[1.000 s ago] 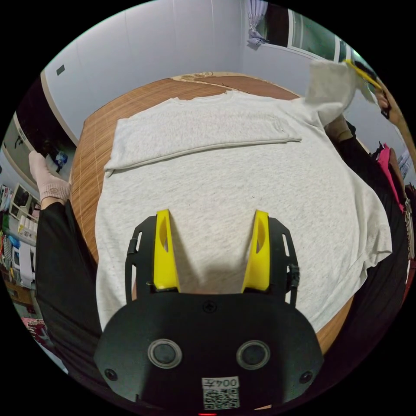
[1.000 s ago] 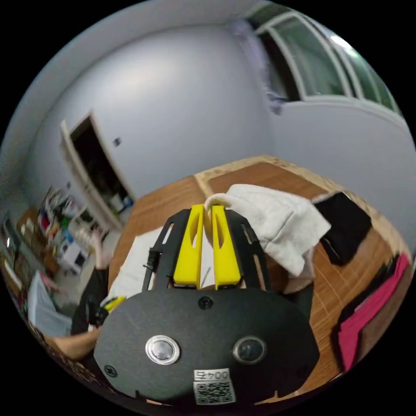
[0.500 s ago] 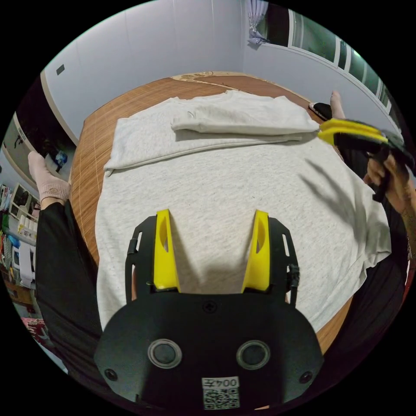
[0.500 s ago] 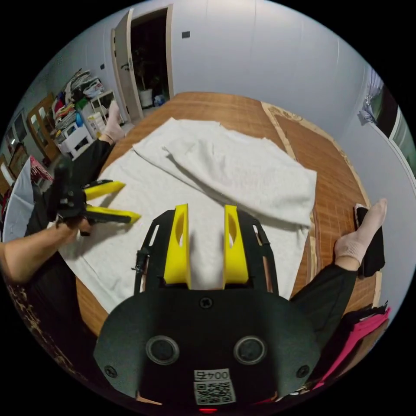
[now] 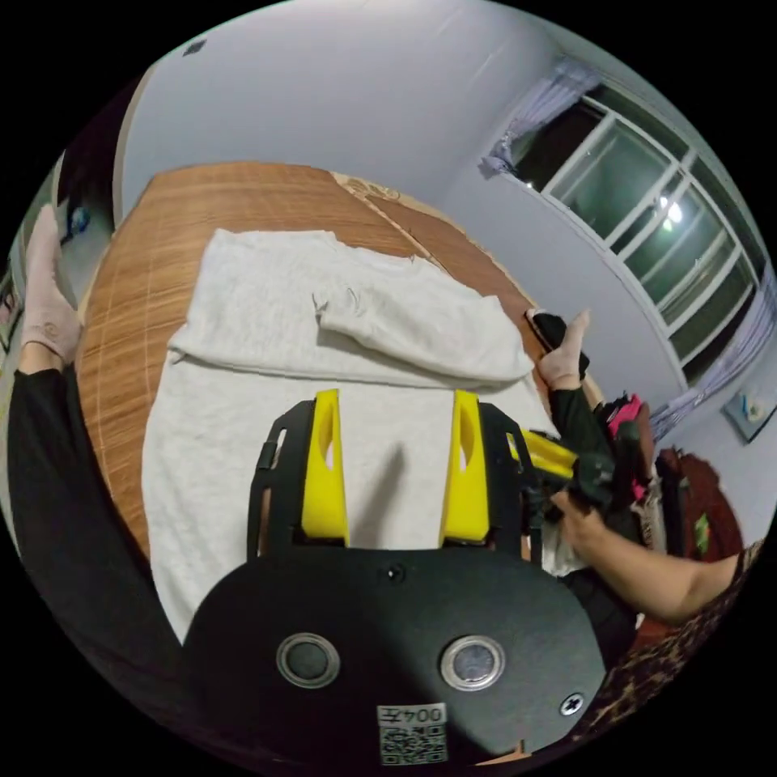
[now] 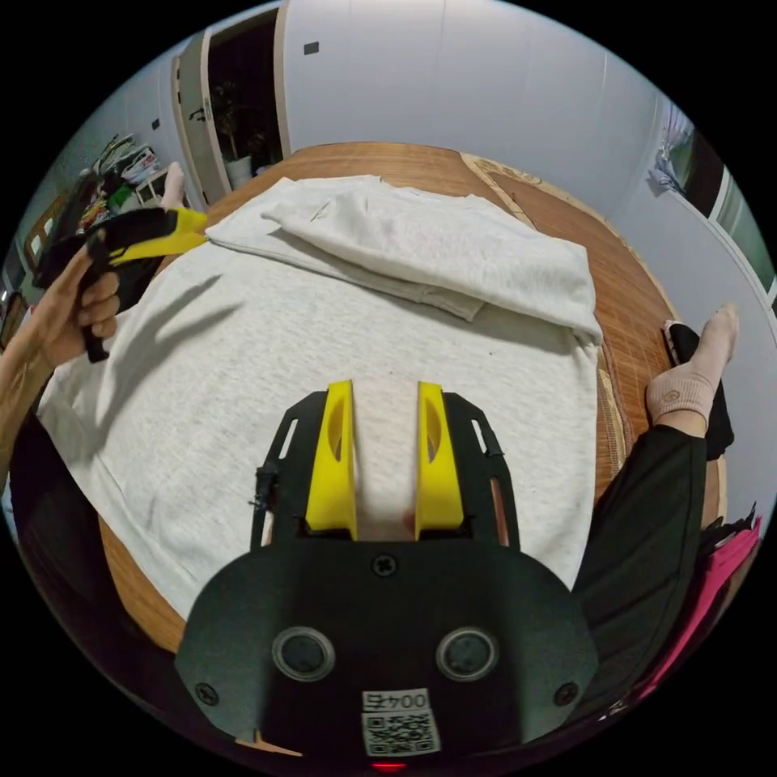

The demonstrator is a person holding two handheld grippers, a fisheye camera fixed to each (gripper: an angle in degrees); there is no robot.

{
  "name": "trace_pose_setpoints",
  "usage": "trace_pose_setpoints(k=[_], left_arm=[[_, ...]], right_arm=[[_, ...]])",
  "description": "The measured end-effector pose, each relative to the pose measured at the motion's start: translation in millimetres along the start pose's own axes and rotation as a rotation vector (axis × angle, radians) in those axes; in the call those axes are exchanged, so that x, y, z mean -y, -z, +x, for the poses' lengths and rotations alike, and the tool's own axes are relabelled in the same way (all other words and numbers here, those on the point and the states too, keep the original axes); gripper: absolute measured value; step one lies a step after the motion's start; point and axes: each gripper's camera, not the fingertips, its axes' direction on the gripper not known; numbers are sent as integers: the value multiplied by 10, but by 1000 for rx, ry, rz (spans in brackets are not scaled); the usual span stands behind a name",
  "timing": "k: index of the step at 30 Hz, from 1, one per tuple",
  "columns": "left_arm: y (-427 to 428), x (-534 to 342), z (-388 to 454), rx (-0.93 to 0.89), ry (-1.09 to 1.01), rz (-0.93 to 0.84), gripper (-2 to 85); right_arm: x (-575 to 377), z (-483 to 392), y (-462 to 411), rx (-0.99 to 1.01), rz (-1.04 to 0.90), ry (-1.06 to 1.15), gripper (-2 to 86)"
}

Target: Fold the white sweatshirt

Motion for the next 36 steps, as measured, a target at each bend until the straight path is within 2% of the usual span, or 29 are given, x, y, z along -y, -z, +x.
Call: trace_pose_setpoints(k=[9,13,16,19,21,23,25,26,28,32,36], left_arm=[[-390,978,-822,-139,298,-53,181],[-578,1190,-943,-126,331,-91,132],[-650,1353,-826,-97,253,-107,57],[-555,1532,-567,-83,140,-62,36],[-347,1637,-292,-99,11,24,32],[133,1649,181,-49,-208,210,28],[390,1538,399,30,-316,309,27],[403,1443,362,93,-300,334,27],[211,1335,98,141,-238,273,26],[-436,1019,-749,128,2,74,27],[-667,928,-986,106,63,24,27]], right_arm=[[-63,-49,-120,8,-2,-5,121],[-83,-43,-159,14,-4,-8,118],[-92,-21,-180,25,-5,-12,117],[-98,-22,-198,19,-5,-9,118],[-100,-19,-206,17,-6,-8,119],[-100,-7,-215,18,-6,-9,119],[-99,5,-219,19,-7,-9,119],[-97,13,-221,19,-7,-10,119],[-93,24,-224,19,-8,-10,119],[-79,41,-223,16,-7,-8,118],[-63,66,-216,18,-4,-9,117]])
